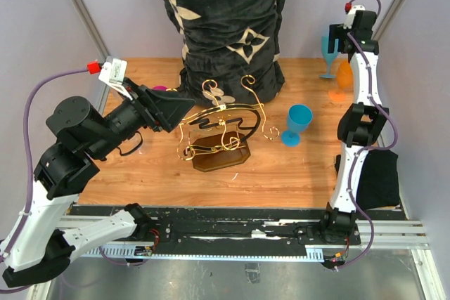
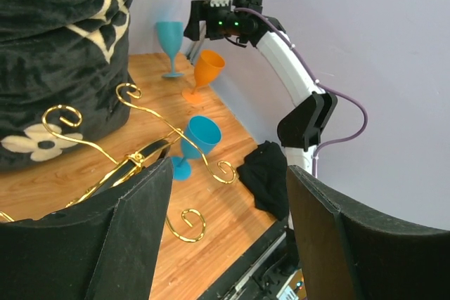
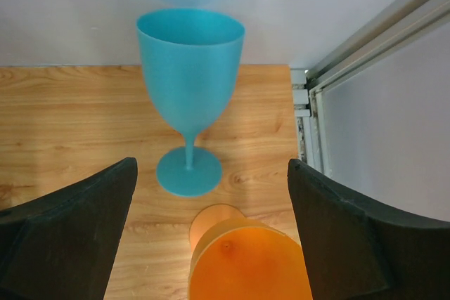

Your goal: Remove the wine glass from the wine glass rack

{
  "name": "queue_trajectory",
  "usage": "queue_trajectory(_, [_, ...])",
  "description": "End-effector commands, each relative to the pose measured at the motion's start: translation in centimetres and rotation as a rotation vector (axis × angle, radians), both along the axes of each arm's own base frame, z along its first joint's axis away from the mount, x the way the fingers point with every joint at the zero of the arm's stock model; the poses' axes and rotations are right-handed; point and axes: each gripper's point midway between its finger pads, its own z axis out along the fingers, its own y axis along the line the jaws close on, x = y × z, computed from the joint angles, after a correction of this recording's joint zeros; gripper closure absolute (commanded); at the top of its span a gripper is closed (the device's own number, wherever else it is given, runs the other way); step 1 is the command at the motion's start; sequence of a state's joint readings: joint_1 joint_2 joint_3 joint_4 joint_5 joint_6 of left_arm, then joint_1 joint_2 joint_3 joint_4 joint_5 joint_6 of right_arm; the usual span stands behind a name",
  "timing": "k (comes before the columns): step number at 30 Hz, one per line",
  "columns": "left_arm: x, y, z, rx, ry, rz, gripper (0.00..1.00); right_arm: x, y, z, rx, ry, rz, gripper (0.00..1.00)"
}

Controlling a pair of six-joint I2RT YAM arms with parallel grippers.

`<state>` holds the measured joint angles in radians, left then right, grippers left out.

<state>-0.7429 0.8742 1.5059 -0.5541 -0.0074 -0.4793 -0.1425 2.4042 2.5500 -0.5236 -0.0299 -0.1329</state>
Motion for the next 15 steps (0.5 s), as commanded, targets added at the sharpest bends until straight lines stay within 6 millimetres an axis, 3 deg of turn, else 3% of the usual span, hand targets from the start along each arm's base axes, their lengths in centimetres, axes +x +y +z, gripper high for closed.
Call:
queue_trajectory(1, [0.3,0.5,0.0,-0.001,-0.022,0.029,0.29,0.3,-0.1,0.2,0.128,-0.027,0.003,0.12])
queue_trajectory(8, [0.3,1.3,-0.4,0.007,-0.018,0.062,0.29,2.0,0.8,-2.9,0.200,-0.017,0.046,0.12])
queue_trajectory(15, [0.7,1.7,-0.7,0.029,-0.018,0.096,0.29,3.8,1.1,-4.4,0.212,-0.051,0.062,0.16])
